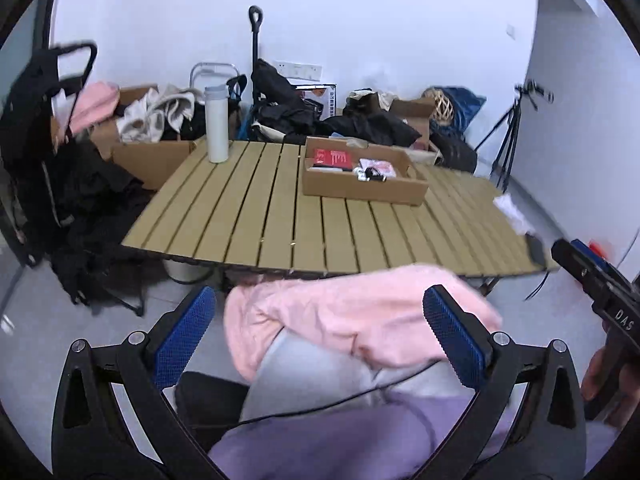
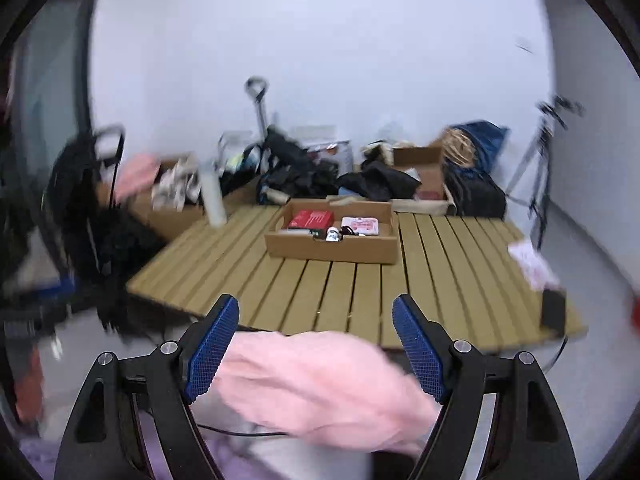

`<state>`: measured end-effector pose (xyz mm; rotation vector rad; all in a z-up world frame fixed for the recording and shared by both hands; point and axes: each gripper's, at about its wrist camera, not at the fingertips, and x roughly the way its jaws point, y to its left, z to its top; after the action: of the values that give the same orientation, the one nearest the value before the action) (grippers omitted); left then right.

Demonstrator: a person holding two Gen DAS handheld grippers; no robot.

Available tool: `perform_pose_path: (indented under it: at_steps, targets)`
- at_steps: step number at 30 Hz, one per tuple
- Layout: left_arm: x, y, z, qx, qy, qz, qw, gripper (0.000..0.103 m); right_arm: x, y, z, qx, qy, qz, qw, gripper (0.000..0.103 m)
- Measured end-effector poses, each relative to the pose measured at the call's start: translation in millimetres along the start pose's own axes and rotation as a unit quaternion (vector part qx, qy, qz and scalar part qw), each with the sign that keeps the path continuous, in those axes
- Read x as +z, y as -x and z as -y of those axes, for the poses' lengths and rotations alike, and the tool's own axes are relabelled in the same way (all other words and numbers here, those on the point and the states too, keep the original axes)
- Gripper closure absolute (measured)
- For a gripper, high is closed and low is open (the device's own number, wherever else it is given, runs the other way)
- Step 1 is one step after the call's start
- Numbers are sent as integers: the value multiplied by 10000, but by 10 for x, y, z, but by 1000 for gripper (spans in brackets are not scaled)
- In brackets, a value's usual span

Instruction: Organize objects

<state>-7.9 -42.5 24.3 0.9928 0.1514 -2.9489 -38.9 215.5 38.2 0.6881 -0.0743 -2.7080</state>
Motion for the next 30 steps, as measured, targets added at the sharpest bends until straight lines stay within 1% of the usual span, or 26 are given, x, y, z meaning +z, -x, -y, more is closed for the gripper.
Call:
perform_pose_path:
  at_steps: [1, 2, 3, 4, 6, 9, 12, 17, 22, 30]
  targets:
    - [-24, 22, 22, 54, -101, 55, 9999, 0, -80, -39, -14, 135, -46, -63, 9999, 20]
    - [-36, 35, 51, 190, -193, 98, 9996, 0, -119, -152, -61, 156, 38, -404, 9991, 20]
    - [-41, 56, 64, 267, -244, 128, 9993, 0, -124, -195, -84, 79, 79, -570, 9983, 20]
    - [-34, 81, 69, 226, -261, 191, 9992, 0, -133, -234, -106, 11, 108, -689, 9976, 20]
    - [-24, 130, 54, 166, -232, 285, 9992, 0, -126, -244, -130, 122, 112, -651, 9977, 20]
    - [-13, 149, 24, 249, -188, 305, 9990, 0, -131, -273, -115, 61, 145, -690, 9975, 20]
    - [-8, 153, -10, 255, -124, 314, 9991, 0, -147, -243, -84, 65, 109, -691, 9975, 20]
    - [-15, 167, 0, 288, -169, 359, 9988, 0, -189, -188, -84, 20, 62, -681, 9977, 20]
    - [-24, 162, 34, 269, -227, 339, 9988, 0, -198, -214, -123, 14, 140, -757, 9970, 20]
    - [-31, 161, 73, 279, -277, 321, 9987, 0, -214, -196, -162, 32, 242, -727, 9971, 20]
